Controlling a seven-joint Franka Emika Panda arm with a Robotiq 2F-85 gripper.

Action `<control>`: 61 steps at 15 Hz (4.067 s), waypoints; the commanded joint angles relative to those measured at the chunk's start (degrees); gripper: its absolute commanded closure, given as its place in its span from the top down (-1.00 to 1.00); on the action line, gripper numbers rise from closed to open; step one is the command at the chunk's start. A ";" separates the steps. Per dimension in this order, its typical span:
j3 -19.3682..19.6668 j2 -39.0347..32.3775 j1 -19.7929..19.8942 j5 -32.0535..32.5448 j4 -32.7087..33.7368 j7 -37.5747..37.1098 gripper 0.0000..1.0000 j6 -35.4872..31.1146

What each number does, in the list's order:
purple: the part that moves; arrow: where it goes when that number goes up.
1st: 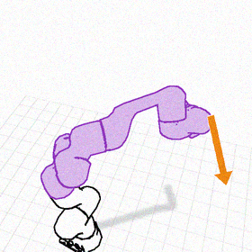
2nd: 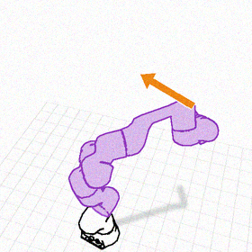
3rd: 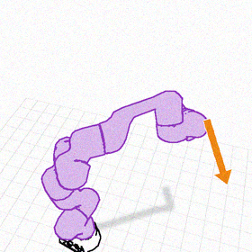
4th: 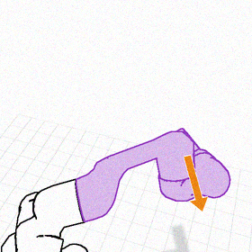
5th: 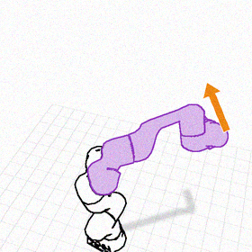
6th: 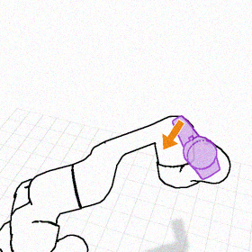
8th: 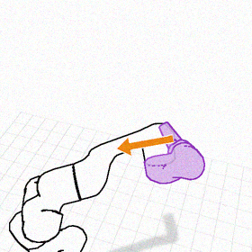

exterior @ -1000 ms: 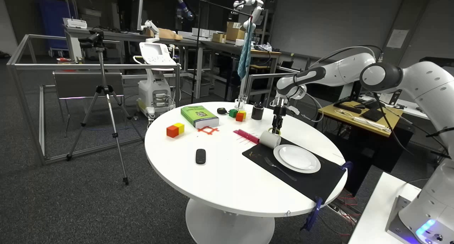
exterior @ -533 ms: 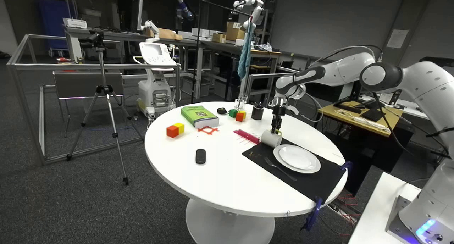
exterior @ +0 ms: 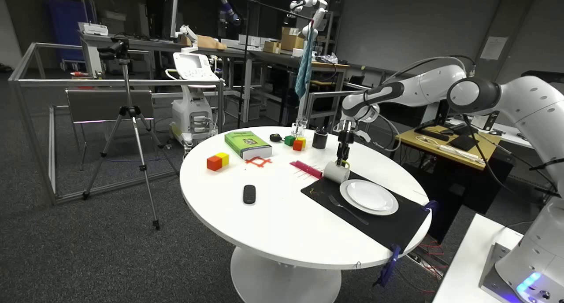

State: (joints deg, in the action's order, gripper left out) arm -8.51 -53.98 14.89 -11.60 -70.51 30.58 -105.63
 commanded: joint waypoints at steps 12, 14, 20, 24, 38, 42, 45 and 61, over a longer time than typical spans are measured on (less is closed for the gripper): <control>-1.34 3.32 0.19 -2.93 0.27 0.98 0.94 3.49; -1.32 3.29 0.22 -3.07 0.30 1.06 0.46 3.90; -0.98 3.19 -0.03 -3.21 0.42 0.60 -0.43 4.43; -0.78 3.22 -0.23 -3.00 0.52 0.17 -0.98 4.36; -0.55 9.92 0.26 -2.82 -3.92 1.33 -0.91 2.60; 0.56 14.75 0.45 -2.51 -6.47 1.37 -0.91 1.77; 1.49 19.62 1.07 -2.69 -11.59 3.31 -0.91 -0.36; 8.41 36.29 5.23 -15.14 -34.01 34.81 -0.91 5.87</control>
State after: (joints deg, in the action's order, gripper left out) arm -1.38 -21.24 19.30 -23.48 -101.39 59.93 -103.00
